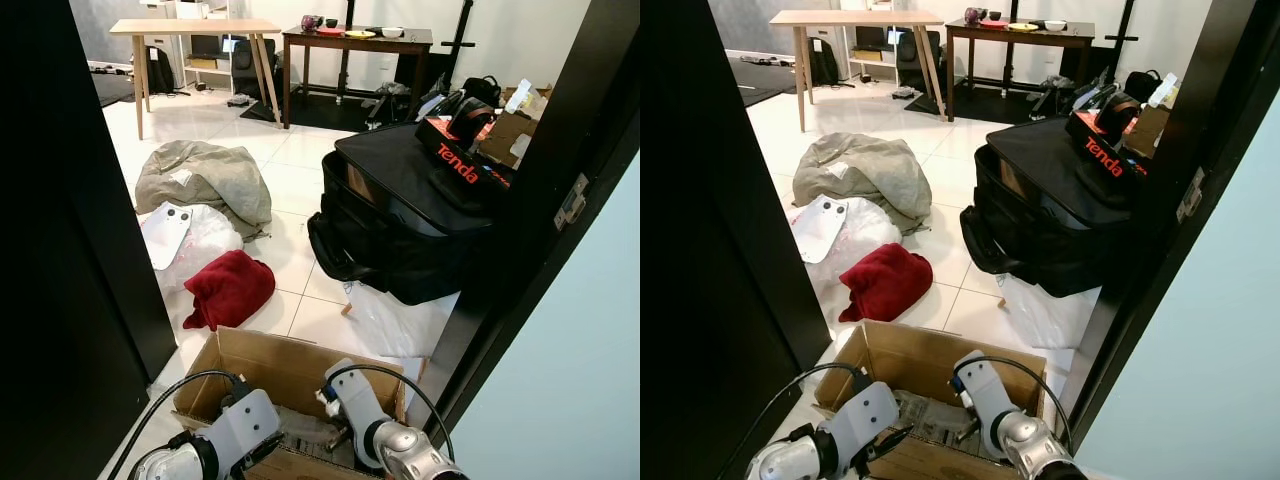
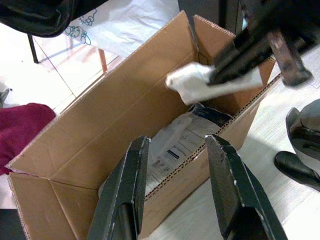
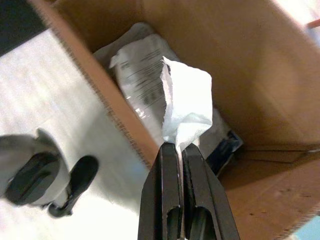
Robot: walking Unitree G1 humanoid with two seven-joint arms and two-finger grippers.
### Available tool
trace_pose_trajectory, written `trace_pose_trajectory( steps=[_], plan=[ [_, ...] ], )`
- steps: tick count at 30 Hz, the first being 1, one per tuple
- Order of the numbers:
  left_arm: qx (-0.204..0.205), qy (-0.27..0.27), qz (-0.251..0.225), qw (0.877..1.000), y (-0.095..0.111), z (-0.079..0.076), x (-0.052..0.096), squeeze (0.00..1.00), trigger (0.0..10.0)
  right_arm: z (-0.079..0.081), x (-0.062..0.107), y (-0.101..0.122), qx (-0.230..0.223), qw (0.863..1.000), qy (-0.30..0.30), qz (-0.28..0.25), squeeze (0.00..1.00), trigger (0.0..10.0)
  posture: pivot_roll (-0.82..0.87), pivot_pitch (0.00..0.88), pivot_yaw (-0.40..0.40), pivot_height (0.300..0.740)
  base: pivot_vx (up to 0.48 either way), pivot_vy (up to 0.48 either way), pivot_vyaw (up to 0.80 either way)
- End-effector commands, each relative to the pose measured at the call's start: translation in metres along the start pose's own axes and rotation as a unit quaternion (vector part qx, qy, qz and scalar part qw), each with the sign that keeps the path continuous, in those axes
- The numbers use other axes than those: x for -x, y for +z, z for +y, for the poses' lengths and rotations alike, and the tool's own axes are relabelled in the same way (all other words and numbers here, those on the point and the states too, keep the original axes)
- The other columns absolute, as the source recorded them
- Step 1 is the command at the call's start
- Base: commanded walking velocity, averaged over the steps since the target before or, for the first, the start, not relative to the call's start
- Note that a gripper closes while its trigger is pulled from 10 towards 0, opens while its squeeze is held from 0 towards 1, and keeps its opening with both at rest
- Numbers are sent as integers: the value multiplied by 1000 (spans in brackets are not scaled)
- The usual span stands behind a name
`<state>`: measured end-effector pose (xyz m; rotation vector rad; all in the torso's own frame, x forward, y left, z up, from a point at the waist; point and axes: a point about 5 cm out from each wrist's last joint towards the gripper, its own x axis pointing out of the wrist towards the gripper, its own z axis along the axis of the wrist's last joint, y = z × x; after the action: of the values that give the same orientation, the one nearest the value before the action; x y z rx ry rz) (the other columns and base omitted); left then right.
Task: Clean up the room
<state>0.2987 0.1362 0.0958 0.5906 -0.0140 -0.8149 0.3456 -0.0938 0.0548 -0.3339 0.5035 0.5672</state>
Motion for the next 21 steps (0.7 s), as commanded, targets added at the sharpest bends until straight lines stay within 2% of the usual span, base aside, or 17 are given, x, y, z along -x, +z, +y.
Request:
trace_pose_trajectory(
  steps=[1,13,17,21],
  plan=[
    [-7,-19,19,1000,-9,-5,4,0,10000,7,-1,-9,6,1000,19,24,0,10000,96,305,-39,637,0,0,0],
    [-16,-26,22,999,-9,-3,4,0,10000,14,-3,-5,14,999,39,25,0,10000,97,303,-42,637,0,0,0],
    [-16,-25,19,999,-9,-3,4,0,10000,13,-3,-4,22,999,33,19,0,10000,97,302,-42,637,0,0,0],
    [-18,-29,15,999,-7,-5,3,0,10000,6,-3,0,24,1000,0,7,0,10000,99,303,-41,637,0,0,0]
  ],
)
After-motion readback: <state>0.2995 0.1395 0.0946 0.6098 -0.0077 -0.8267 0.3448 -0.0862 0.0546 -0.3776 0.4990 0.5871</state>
